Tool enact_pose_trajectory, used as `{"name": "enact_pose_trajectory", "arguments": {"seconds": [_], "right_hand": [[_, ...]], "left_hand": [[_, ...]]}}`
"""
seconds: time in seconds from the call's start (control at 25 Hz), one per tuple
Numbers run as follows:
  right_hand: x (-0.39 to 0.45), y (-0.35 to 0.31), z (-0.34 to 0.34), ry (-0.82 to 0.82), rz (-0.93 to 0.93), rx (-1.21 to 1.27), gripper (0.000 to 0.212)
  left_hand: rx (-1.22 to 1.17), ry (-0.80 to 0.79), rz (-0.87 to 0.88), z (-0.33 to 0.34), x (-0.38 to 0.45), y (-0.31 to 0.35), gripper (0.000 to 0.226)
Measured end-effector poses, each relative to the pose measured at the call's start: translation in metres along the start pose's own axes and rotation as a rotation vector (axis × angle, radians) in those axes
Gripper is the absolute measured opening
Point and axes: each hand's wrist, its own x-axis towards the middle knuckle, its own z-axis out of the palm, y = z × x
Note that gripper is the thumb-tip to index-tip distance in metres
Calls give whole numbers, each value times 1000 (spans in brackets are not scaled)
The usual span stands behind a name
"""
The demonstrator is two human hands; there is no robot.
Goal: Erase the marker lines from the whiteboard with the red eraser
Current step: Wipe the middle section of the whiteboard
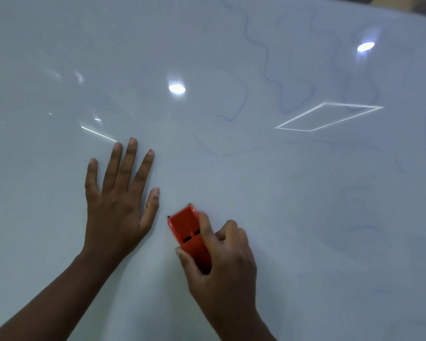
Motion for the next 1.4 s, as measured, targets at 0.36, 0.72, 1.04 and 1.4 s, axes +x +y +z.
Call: {"name": "enact_pose_trajectory", "arguments": {"seconds": [0.36, 0.72, 1.04, 1.4], "right_hand": [[63, 58, -39, 96, 198, 63, 76], [81, 190, -114, 363, 647, 224, 92], [115, 87, -66, 240, 367, 49, 72], [137, -24, -14, 70, -94, -80, 71]], "left_hand": [[1, 33, 5, -2, -3, -2, 65], [25, 35, -2, -1, -3, 4, 65], [26, 99, -28, -9, 13, 4, 61], [-7, 146, -70, -4, 103, -38, 65]]}}
